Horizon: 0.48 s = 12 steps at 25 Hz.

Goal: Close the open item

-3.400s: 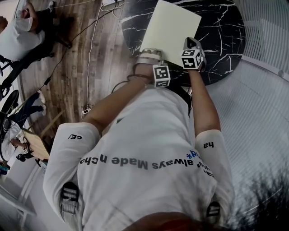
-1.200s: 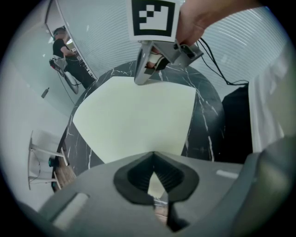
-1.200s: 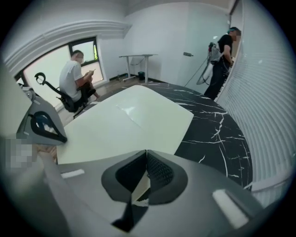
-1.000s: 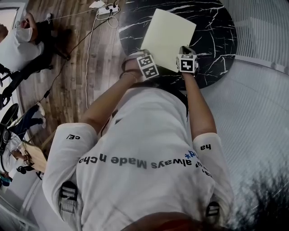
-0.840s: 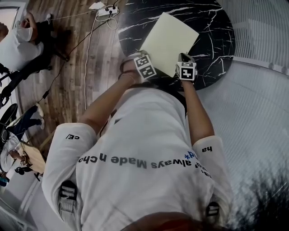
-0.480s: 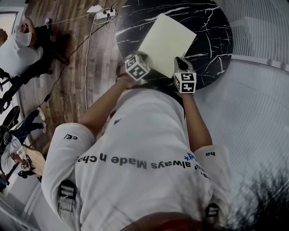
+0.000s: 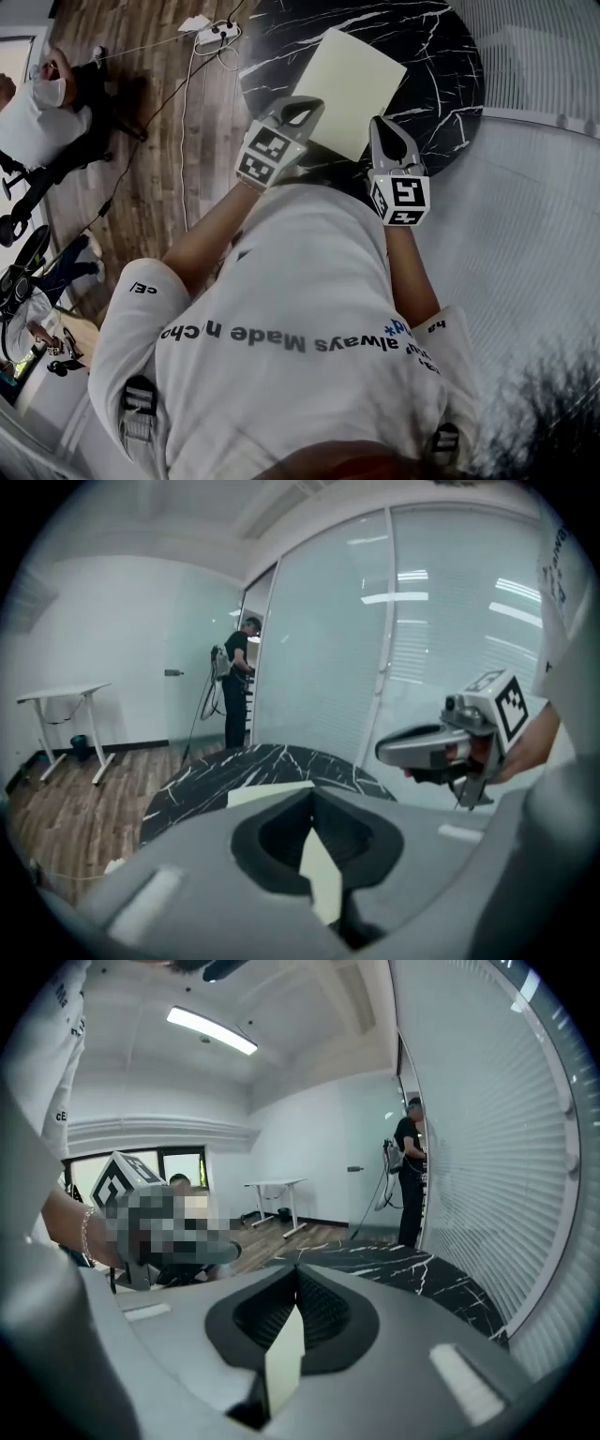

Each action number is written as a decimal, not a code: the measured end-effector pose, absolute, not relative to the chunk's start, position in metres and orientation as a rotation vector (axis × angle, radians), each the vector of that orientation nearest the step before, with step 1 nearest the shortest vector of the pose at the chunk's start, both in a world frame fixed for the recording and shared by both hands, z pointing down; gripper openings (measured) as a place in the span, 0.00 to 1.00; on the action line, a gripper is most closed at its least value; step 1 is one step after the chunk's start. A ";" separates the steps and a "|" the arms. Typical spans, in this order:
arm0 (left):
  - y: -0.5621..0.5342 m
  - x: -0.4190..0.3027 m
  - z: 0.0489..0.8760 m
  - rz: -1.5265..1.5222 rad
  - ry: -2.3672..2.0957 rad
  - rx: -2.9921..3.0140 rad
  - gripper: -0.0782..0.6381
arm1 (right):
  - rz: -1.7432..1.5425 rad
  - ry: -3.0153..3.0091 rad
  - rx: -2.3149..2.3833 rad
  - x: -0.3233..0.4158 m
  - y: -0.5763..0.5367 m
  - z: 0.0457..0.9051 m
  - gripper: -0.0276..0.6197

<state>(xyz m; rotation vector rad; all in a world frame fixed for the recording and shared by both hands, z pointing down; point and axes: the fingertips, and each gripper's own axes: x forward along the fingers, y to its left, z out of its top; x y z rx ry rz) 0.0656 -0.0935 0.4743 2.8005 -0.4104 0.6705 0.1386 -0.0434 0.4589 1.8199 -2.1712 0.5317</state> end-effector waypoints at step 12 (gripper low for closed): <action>-0.081 0.067 0.338 0.246 -0.448 2.895 0.11 | 0.236 -2.309 1.847 0.117 -0.035 0.327 0.04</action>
